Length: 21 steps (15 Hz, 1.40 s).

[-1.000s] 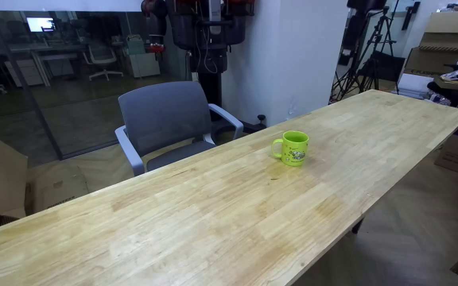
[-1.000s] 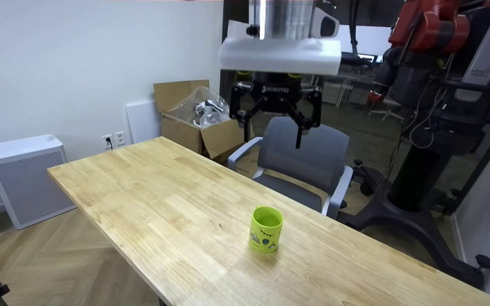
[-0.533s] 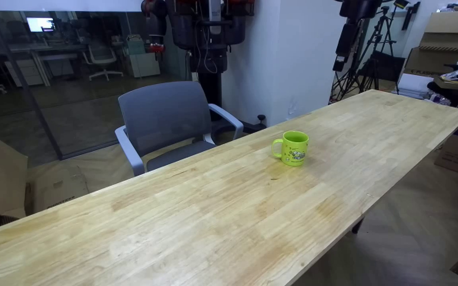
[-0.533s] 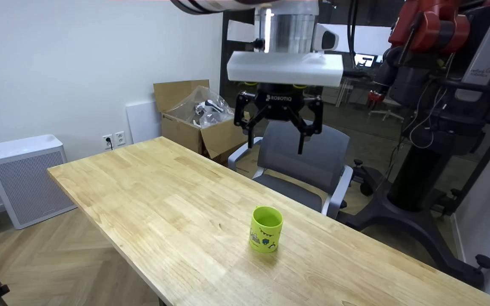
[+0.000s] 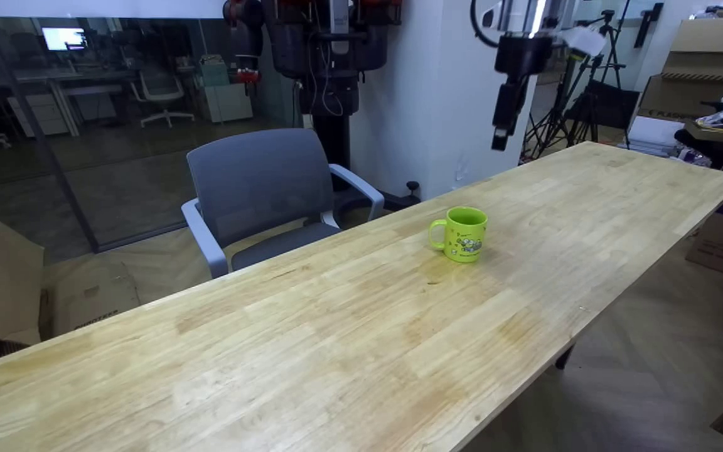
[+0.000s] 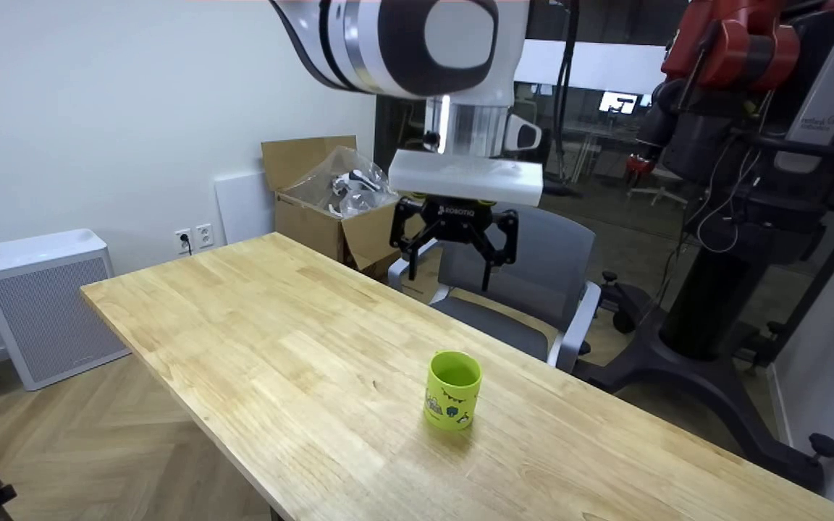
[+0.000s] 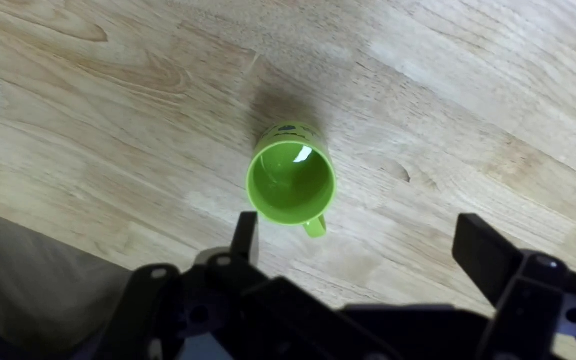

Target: Slide the mug backwards

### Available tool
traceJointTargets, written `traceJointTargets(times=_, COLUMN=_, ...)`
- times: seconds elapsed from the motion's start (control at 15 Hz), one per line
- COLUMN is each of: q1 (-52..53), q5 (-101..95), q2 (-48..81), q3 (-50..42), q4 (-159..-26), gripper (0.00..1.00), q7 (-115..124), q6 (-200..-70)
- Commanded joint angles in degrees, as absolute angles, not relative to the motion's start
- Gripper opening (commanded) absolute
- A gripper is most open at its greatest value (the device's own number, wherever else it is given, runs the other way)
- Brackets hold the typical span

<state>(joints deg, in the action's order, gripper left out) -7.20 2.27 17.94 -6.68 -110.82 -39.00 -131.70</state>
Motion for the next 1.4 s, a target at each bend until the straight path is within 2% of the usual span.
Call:
traceJointTargets(times=0.0, q1=-8.4, q5=1.2, q2=27.3, q3=-3.7, q4=-101.5, gripper=1.00, q7=-38.5, q6=-127.5)
traceJointTargets(times=0.33, q1=-7.1, q5=-4.2, q2=33.7, q3=-3.3, q4=-97.0, gripper=1.00, q7=-35.4, q6=-128.5)
traceJointTargets(times=0.4, q1=-8.5, q5=-2.7, q2=32.1, q3=-1.6, q4=-100.2, gripper=1.00, q7=-37.9, q6=-129.3)
traceJointTargets(times=0.67, q1=-8.0, q5=-4.9, q2=33.5, q3=-2.1, q4=-98.6, gripper=1.00, q7=-36.5, q6=-130.1)
traceJointTargets(times=1.33, q1=-9.1, q5=-4.0, q2=34.7, q3=2.1, q4=-107.6, gripper=1.00, q7=-37.9, q6=-143.9)
